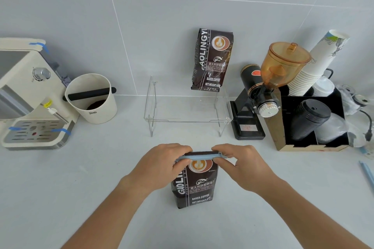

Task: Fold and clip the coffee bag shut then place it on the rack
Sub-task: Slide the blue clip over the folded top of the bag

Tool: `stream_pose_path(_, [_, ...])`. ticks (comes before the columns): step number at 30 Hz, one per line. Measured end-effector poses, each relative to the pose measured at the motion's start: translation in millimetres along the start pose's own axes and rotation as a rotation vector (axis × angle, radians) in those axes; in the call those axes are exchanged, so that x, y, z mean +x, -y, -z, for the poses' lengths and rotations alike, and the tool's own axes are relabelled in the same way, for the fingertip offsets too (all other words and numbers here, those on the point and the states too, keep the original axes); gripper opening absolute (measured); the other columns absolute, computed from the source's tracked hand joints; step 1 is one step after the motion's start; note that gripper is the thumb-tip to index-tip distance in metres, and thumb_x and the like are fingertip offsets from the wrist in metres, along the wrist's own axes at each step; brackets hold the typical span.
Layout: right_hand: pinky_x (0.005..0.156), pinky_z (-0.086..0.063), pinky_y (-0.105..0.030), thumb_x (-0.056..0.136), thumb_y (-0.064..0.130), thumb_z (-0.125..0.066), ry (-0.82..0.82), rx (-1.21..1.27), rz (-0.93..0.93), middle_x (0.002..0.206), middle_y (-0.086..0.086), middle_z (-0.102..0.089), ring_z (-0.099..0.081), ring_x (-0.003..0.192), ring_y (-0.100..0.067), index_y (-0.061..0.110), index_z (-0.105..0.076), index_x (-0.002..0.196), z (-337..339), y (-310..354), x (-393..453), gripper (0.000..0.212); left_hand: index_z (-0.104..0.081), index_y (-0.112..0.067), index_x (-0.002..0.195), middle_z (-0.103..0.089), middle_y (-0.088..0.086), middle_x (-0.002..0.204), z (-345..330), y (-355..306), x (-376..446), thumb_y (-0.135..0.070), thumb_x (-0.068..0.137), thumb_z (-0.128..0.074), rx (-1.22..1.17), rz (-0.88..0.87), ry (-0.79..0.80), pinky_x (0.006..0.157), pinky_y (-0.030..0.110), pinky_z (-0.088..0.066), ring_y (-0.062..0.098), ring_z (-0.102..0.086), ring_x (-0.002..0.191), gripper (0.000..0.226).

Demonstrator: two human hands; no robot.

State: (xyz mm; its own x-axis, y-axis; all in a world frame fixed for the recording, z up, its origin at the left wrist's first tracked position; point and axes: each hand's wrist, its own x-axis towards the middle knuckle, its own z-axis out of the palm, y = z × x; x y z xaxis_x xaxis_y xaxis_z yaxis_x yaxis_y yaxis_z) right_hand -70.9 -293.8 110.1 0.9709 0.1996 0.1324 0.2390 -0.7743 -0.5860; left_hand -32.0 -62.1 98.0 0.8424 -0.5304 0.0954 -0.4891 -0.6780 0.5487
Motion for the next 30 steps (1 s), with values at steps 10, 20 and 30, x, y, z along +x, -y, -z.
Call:
stream_pose_path(10, [0.059,-0.04,0.001,0.085,0.008,-0.067,0.033,0.186,-0.081,0.088,0.022,-0.066,-0.06,0.08,0.017,0.014,-0.072,0.103,1,-7,-3,0.019,-0.074,-0.032,0.093,-0.075,-0.012,0.086,-1,19,-15,-0.027,0.076,-0.077,-0.413,0.243,-0.106,0.071,0.019,-0.053,0.01,-0.069,0.081,0.018])
stream_pose_path(20, [0.09,-0.055,-0.044,0.076,-0.001,-0.074,0.252,0.614,-0.328,0.117,0.009,-0.068,-0.06,0.113,-0.015,0.035,-0.058,0.12,-33,-36,0,0.06,-0.06,-0.026,0.117,-0.07,-0.011,0.119,-54,40,-38,0.005,0.067,-0.079,-0.891,0.433,0.002,0.093,0.027,-0.053,0.016,-0.068,0.107,0.061])
stream_pose_path(30, [0.1,-0.048,-0.045,0.067,0.017,-0.082,0.321,0.627,-0.432,0.119,0.009,-0.068,-0.061,0.111,-0.011,0.038,-0.048,0.125,-71,-49,-16,0.07,-0.053,-0.022,0.128,-0.066,-0.01,0.125,-72,45,-39,0.003,0.07,-0.076,-0.921,0.431,0.004,0.097,0.028,-0.05,0.016,-0.065,0.112,0.068])
